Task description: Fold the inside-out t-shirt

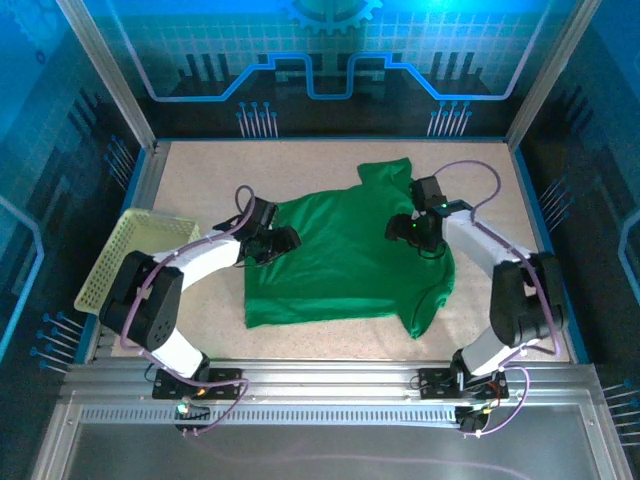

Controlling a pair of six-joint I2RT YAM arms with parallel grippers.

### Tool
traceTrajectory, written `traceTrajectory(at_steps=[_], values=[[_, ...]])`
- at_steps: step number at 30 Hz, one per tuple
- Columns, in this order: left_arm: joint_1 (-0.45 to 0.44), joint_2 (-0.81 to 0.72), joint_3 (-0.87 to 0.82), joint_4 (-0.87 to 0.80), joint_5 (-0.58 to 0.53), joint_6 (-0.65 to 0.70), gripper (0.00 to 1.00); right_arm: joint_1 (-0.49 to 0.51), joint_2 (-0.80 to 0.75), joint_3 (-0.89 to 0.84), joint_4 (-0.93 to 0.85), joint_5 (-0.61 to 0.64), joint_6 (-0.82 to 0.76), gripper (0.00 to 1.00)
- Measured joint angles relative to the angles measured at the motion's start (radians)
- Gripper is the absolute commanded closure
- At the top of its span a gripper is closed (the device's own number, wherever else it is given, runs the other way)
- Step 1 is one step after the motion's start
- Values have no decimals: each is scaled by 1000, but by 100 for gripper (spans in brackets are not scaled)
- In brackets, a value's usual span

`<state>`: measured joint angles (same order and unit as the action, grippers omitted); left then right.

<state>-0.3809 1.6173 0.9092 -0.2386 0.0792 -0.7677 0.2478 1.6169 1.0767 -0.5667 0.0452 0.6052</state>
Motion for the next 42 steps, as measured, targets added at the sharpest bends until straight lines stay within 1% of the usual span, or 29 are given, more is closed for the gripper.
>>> traceTrajectory(at_steps=[3, 6, 9, 12, 15, 19, 21, 23, 24, 28, 32, 37, 42], values=[[-1, 27, -3, -2, 5, 7, 35, 0, 40, -18, 8, 0, 4, 24], [-7, 31, -35, 10, 8, 8, 35, 0, 37, -63, 13, 9, 17, 23], [-25, 21, -84, 33, 7, 8, 35, 0, 12, -144, 23, 27, 46, 23], [-48, -33, -147, 69, 7, 6, 35, -1, -66, -257, 28, 39, 80, 23], [-73, -106, -211, 71, 7, -6, 34, -1, -203, -349, 8, 54, 120, 23], [-82, -160, -216, -3, -14, -6, 30, -1, -341, -379, -45, 68, 135, 22], [-76, -159, -155, -72, -49, 16, 30, -1, -363, -333, -68, 74, 123, 22], [-63, -134, -35, -150, -97, 40, 29, -1, -338, -246, -79, 79, 101, 22], [-48, -105, 53, -186, -125, 53, 29, -1, -312, -187, -80, 80, 90, 22], [32, 35, 371, -260, -237, 96, 29, -1, -199, 4, -45, 85, 50, 23], [101, 210, 600, -361, -338, 136, 28, -1, -135, 61, -31, 81, 29, 23], [154, 413, 758, -501, -418, 189, 28, -1, -91, 64, -32, 74, 14, 23], [184, 533, 834, -578, -443, 229, 32, -1, -85, 64, -31, 69, 3, 23]])
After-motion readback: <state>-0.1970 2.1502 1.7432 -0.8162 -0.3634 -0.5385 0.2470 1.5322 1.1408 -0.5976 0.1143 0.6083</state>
